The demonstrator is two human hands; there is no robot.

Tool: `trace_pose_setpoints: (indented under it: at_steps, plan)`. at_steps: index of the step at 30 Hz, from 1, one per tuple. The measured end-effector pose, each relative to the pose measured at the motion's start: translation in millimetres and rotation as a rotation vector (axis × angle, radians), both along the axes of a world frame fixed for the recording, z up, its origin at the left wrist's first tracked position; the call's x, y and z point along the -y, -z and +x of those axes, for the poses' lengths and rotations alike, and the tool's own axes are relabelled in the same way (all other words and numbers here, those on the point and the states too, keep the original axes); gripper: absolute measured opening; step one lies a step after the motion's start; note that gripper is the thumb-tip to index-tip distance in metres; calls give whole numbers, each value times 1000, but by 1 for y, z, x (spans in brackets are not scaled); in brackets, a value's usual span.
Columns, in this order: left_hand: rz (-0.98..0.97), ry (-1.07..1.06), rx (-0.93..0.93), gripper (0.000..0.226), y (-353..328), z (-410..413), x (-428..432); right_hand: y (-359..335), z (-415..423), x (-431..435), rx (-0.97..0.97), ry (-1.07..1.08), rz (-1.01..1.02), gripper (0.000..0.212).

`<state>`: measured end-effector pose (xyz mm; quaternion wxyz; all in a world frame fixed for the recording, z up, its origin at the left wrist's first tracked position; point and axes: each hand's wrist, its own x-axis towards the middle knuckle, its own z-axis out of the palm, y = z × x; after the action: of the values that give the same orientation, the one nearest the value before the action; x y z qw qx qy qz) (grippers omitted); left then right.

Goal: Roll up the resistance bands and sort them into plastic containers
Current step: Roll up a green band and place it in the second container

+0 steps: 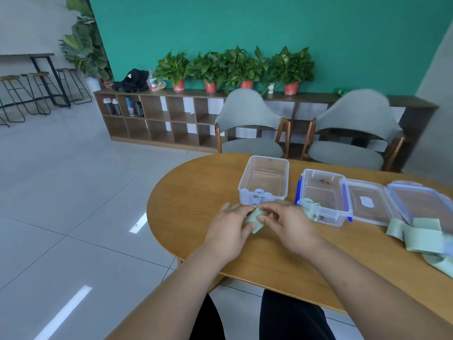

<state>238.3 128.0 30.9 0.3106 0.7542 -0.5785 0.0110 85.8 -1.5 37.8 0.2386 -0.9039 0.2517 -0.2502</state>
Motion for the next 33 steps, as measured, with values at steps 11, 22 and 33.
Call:
trace_pose_setpoints:
  at_steps: [11, 22, 33]
  plan:
    - [-45, 61, 37, 31, -32, -54, 56, -64, -66, 38, -152, 25, 64, 22]
    - [-82, 47, -45, 29, -47, -81, 108, -98, -84, 78, -277, 132, 0, 20]
    - [83, 211, 166, 53, -40, -69, 154, -93, -90, 133, -487, 227, -134, 27]
